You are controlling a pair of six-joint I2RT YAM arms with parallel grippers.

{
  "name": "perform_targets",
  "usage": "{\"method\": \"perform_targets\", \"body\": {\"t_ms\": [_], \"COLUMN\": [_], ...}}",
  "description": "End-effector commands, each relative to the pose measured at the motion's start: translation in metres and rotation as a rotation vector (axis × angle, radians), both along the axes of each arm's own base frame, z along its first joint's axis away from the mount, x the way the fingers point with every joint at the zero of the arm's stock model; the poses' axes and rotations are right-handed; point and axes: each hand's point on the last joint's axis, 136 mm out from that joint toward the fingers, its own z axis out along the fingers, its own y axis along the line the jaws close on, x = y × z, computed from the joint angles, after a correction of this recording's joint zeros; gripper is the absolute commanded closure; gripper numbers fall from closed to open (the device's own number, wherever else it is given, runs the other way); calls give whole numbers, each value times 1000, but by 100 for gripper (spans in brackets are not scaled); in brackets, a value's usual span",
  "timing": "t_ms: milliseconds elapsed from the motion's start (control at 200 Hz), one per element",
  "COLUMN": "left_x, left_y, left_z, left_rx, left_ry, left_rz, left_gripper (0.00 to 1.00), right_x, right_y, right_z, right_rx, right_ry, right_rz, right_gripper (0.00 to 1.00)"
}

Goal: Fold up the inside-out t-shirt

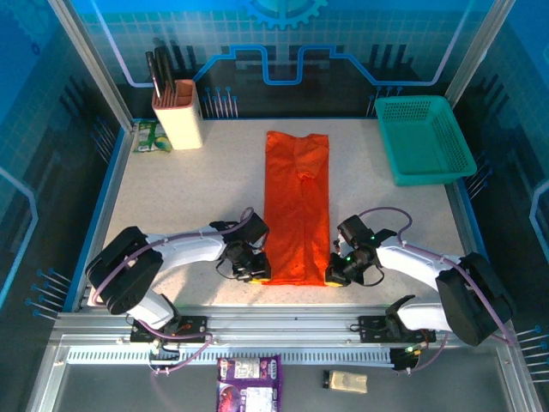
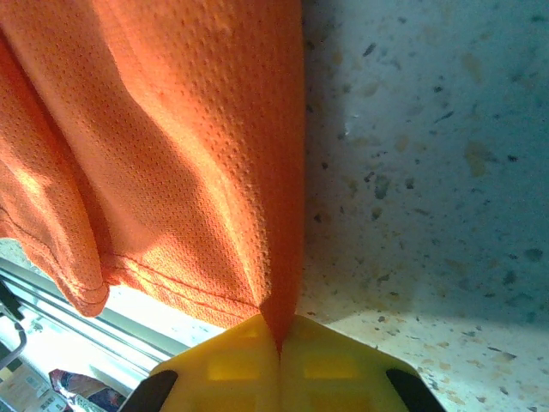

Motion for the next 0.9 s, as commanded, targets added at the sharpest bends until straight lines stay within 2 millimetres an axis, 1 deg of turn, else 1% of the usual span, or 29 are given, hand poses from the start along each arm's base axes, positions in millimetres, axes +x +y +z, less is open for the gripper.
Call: {"method": "perform_targets", "body": {"t_ms": [0,155,305,550,725,826,896], "left_x": [-2,-4,-5,-4,-4,-5,-5], "left_y": [1,8,9,18,10,9,9], "left_z": [-2,-7,-10,-5,-7,-11,-11], "left_rx": [24,73,82,144,114,117,117], "left_ry": [21,34,43,28,37,47,47], "left_rz": [-6,2,0,-15,-22,-21,-23], "left_gripper": [76,74,74,72,78,79,83], "right_x": [-9,-9,-10,-10,-10,-10,-10], "right_y": [0,-1,-1,-2,-1,-2,-2], "right_z": [1,1,1,1,3,2,2], "right_rx": [-9,-11,-12,-16,-14,-17,-19], "right_ry": [22,21,21,23,20,20,21], "right_rz": [11,10,10,11,11,12,9], "right_gripper": [93,93,93,93,93,93,93]}}
